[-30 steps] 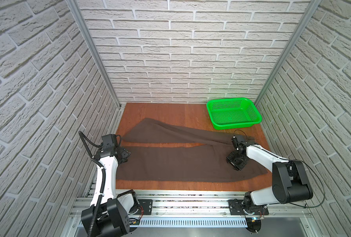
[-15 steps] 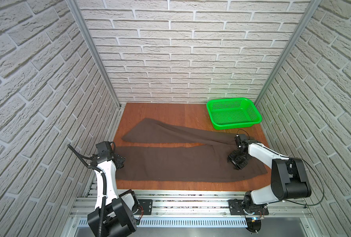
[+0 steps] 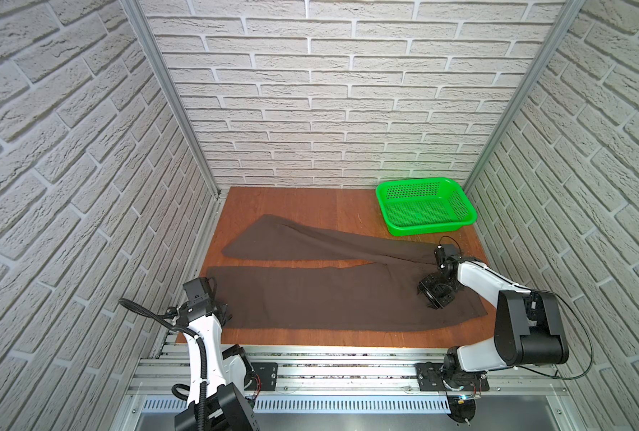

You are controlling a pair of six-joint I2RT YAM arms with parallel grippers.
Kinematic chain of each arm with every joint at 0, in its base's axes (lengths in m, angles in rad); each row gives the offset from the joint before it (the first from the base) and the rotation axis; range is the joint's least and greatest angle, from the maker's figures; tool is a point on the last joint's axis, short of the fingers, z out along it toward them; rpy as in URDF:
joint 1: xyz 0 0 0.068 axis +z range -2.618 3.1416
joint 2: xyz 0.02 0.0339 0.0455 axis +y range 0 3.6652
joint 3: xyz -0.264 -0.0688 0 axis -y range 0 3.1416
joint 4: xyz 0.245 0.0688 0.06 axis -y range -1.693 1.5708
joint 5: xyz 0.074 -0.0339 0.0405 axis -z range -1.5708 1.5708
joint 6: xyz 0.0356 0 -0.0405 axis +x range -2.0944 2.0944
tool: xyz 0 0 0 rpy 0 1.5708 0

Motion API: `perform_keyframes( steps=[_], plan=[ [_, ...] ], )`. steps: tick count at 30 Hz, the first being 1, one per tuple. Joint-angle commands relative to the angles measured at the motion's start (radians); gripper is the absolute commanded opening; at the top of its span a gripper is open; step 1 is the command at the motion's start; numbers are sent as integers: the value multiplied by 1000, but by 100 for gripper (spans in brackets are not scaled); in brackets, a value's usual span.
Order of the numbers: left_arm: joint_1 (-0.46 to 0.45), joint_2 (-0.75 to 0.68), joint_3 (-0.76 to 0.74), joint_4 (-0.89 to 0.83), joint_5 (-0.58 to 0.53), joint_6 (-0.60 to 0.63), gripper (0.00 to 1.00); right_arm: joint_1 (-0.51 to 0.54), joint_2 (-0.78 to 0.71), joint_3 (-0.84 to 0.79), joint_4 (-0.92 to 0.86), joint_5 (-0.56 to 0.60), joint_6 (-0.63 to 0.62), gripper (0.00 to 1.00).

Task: Fold and stack the trousers

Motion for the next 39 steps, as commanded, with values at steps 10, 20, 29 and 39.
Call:
perform_keyframes(
  steps=[10, 20, 29, 39],
  plan=[
    [15, 49, -40, 190, -97, -25, 39, -9, -65, -13, -16, 24, -17, 48],
    [-5, 63, -34, 366, 42, 108, 0, -8, -88, -13, -26, 22, -18, 48],
    [-95, -98, -2, 150, -57, 59, 30, -7, -104, -9, -30, 16, -13, 48],
    [33, 19, -43, 178, -44, 19, 81, -7, -128, -13, -43, 13, -14, 47]
  ],
)
